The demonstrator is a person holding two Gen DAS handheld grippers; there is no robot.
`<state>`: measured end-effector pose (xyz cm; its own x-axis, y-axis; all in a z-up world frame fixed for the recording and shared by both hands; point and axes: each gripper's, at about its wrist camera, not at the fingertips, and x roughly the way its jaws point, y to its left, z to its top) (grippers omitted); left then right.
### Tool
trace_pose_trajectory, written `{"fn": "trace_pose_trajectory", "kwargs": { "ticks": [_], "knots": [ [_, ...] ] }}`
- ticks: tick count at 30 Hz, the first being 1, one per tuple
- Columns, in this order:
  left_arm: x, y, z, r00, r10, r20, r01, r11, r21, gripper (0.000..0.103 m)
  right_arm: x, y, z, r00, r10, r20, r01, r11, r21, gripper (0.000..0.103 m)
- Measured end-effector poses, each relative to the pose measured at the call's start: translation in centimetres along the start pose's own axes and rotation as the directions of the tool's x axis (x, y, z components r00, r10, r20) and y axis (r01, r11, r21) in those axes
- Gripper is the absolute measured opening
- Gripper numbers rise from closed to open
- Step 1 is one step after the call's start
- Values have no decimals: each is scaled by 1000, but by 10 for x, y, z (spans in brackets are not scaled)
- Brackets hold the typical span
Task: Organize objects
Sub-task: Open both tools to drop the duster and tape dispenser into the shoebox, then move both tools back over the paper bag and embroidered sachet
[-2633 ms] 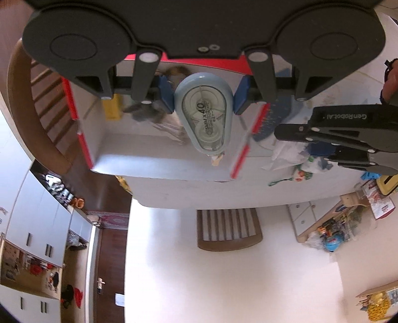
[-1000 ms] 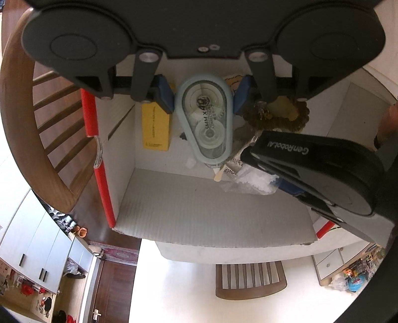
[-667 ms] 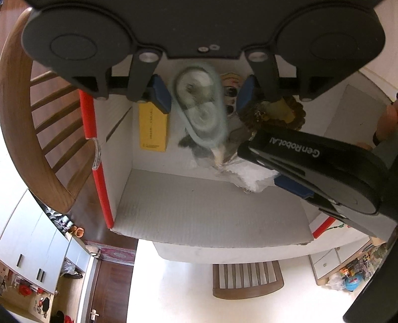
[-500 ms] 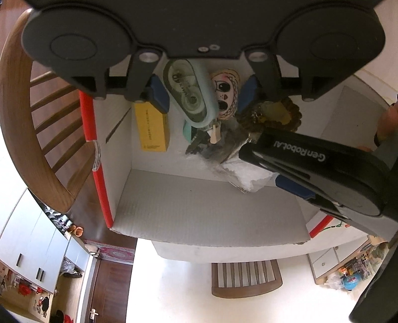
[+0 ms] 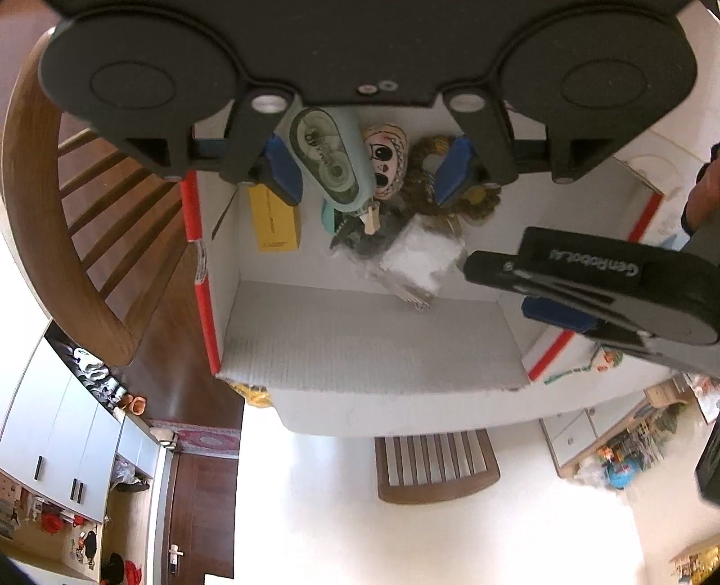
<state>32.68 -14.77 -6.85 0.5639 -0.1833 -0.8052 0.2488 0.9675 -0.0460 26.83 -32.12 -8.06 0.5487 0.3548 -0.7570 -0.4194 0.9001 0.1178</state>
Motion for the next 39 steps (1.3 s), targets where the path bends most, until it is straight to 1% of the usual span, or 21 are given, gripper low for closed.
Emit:
{"fn": "trace_pose_trajectory", "kwargs": {
  "ticks": [9,16,17,18,22,26,29,32,33,34,36,37,39],
  "knots": [
    [-45,4,-12,997,14,74,-11,999,-35,61,-27,11,7,998,37,53,-37,999,4,66],
    [-77,17,-25,991,32,127,-24,998,-63,61,-37,29,16,995,57,84,-57,998,-3,68],
    [-81,19,-27,990,37,135,-28,997,-67,62,-38,32,17,994,61,88,-61,998,-5,68],
    [-85,22,-29,989,41,143,-31,997,-71,67,-39,36,18,994,65,92,-64,998,-7,68],
    [-102,37,-37,983,49,175,-34,995,-90,69,-43,52,23,991,75,114,-73,997,-20,77],
    [-116,55,-45,979,61,195,-42,994,-104,77,-45,73,29,988,87,131,-85,996,-21,81],
    [-124,69,-51,977,68,202,-49,994,-100,77,-43,88,30,986,94,137,-93,996,-12,84],
    [-132,84,-57,975,86,206,-66,993,-99,84,-40,102,32,985,97,145,-99,995,4,89],
    [-134,90,-60,974,89,210,-69,992,-103,84,-39,107,32,984,97,147,-99,995,9,93],
    [-136,96,-62,973,89,212,-67,992,-109,84,-38,112,33,984,99,150,-102,995,13,95],
    [-139,109,-67,974,88,210,-63,991,-122,84,-35,122,34,982,108,152,-112,994,16,95],
    [-140,114,-69,974,87,209,-62,990,-126,84,-33,127,35,982,110,152,-114,993,15,97],
    [-141,127,-74,975,90,202,-63,988,-139,87,-30,138,37,981,113,154,-117,993,16,98]
  ]
}}
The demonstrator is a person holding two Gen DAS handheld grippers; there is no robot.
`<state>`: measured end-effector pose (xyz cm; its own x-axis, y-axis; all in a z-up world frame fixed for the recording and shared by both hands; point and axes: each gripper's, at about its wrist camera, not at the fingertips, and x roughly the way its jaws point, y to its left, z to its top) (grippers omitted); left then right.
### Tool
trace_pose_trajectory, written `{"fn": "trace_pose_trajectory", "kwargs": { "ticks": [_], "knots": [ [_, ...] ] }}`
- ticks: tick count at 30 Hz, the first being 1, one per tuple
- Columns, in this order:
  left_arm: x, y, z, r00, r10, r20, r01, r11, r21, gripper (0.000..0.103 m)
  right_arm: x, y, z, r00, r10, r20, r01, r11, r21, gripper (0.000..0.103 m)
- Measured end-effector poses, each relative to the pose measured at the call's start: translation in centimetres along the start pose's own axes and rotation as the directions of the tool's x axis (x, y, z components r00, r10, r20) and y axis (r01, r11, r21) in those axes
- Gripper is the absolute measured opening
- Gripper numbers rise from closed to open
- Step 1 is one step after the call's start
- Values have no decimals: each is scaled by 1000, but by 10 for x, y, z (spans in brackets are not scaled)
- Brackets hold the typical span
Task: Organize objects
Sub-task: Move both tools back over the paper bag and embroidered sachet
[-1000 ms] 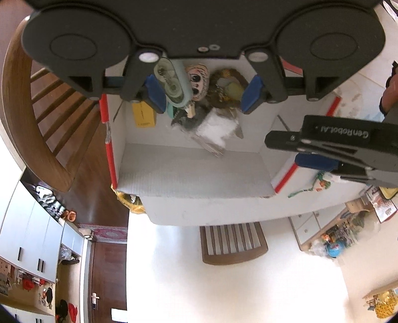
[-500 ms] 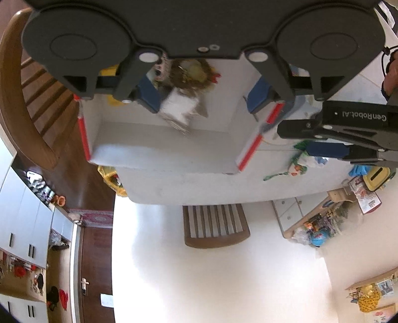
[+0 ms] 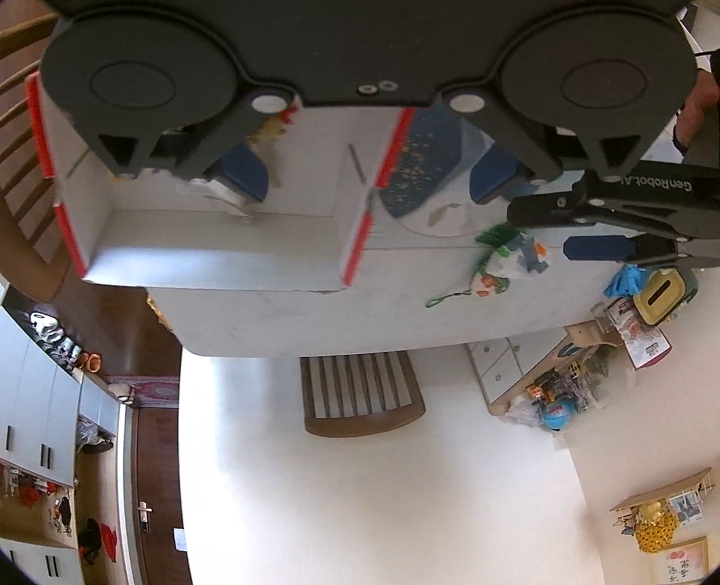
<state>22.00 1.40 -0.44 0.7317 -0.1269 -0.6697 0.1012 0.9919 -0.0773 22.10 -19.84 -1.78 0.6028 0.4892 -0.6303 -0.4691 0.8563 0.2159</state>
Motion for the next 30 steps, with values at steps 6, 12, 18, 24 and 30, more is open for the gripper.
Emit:
{"fn": "trace_pose_trajectory", "kwargs": {
  "ticks": [6,12,18,24,30],
  "knots": [
    [-1,40,-10,1000,16,-18,-17,999,-42,94,15,30,3,1000,4,-9,-4,1000,6,98],
    [-1,76,-18,999,40,-13,-41,997,-71,101,33,55,8,1000,2,-30,-2,1000,1,98],
    [4,114,-27,998,60,-9,-61,994,-87,101,52,78,15,999,-4,-47,4,1000,-11,98],
    [18,152,-36,996,79,-38,-83,989,-122,101,79,95,26,997,-11,-71,10,1000,-13,98],
    [35,182,-42,990,137,-34,-140,986,-93,101,109,109,39,995,-20,-96,18,1000,-26,98]
  ]
}}
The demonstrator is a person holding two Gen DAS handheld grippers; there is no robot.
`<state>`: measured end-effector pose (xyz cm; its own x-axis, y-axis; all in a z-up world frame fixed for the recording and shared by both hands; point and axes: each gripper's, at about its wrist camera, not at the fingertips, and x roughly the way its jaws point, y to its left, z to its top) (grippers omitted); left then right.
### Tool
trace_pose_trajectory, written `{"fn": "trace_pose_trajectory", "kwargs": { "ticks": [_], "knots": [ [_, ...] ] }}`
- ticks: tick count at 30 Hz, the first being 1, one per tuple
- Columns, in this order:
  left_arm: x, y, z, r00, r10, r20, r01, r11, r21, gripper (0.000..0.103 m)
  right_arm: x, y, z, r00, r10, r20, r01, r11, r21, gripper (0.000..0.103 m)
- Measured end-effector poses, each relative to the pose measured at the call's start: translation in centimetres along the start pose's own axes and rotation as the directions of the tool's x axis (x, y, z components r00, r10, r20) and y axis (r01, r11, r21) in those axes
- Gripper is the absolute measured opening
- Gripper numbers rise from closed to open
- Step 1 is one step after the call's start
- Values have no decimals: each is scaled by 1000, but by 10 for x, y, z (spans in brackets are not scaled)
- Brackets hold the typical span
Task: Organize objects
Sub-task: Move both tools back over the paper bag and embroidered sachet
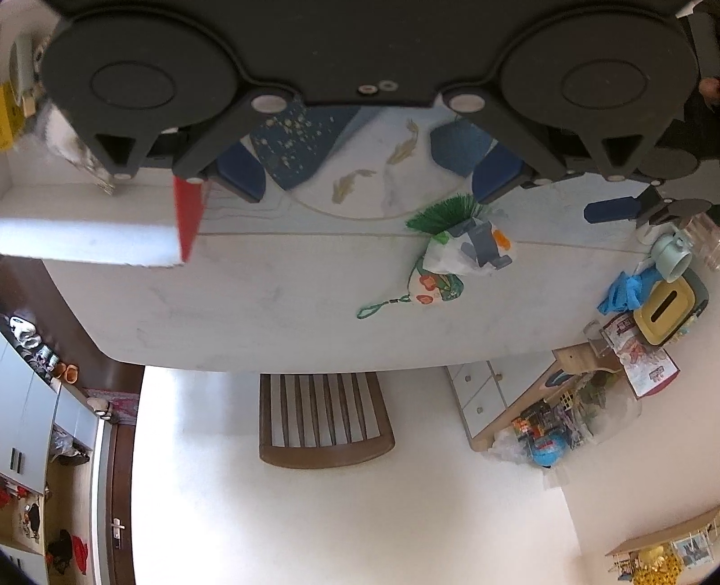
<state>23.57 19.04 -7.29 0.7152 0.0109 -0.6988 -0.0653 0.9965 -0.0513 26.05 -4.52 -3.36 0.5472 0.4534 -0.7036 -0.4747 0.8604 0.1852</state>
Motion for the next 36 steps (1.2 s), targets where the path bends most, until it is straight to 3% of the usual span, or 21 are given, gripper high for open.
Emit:
{"fn": "trace_pose_trajectory", "kwargs": {
  "ticks": [16,24,36],
  "knots": [
    [60,32,23,999,-24,48,16,988,153,101,84,28,53,997,7,-72,-12,998,-67,98],
    [87,33,31,996,-69,58,50,960,277,101,138,45,74,991,21,-134,-38,992,-124,98],
    [124,38,32,990,-141,19,129,950,284,101,210,70,92,973,46,-227,-84,984,-160,98]
  ]
}}
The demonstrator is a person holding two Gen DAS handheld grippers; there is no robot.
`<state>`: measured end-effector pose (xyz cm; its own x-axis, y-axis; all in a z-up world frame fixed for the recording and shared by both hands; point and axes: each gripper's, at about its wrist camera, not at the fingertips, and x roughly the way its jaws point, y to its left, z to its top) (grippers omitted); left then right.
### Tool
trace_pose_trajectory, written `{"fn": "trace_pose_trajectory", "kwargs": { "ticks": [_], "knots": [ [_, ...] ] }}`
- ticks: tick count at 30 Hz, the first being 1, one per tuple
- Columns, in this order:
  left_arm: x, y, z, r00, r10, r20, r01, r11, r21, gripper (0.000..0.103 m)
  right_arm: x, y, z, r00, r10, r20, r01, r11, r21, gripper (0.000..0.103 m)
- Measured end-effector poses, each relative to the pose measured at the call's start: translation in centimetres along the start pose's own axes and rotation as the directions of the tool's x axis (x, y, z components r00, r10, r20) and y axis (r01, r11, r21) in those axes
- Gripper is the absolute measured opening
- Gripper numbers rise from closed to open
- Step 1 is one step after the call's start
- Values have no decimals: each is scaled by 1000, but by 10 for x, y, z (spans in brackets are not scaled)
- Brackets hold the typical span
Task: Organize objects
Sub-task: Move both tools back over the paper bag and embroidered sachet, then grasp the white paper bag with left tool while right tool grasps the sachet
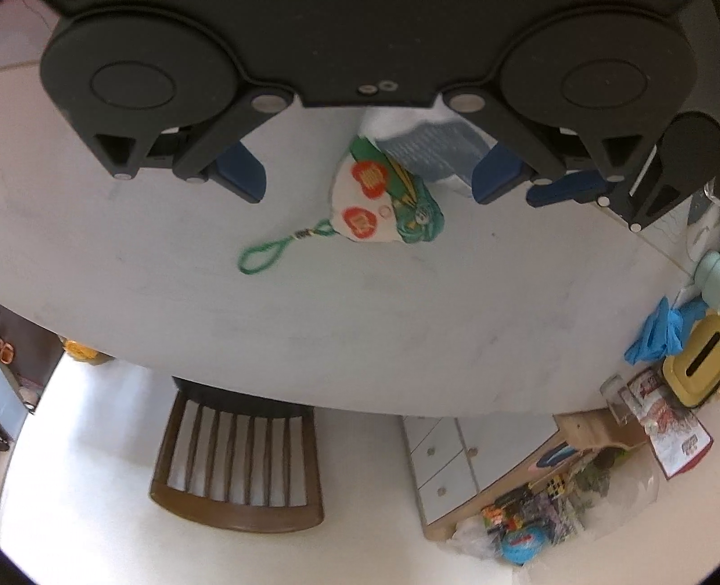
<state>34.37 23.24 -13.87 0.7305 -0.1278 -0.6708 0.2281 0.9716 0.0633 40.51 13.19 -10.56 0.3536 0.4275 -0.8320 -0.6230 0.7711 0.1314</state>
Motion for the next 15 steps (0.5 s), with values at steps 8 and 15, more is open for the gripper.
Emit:
{"fn": "trace_pose_trajectory", "kwargs": {
  "ticks": [8,15],
  "knots": [
    [18,3,-5,999,-42,-25,42,999,-28,101,33,4,9,997,-19,-68,18,1000,-15,98],
    [21,2,-6,998,-59,-13,58,997,-53,100,45,5,12,996,-20,-89,18,1000,-17,97]
  ]
}}
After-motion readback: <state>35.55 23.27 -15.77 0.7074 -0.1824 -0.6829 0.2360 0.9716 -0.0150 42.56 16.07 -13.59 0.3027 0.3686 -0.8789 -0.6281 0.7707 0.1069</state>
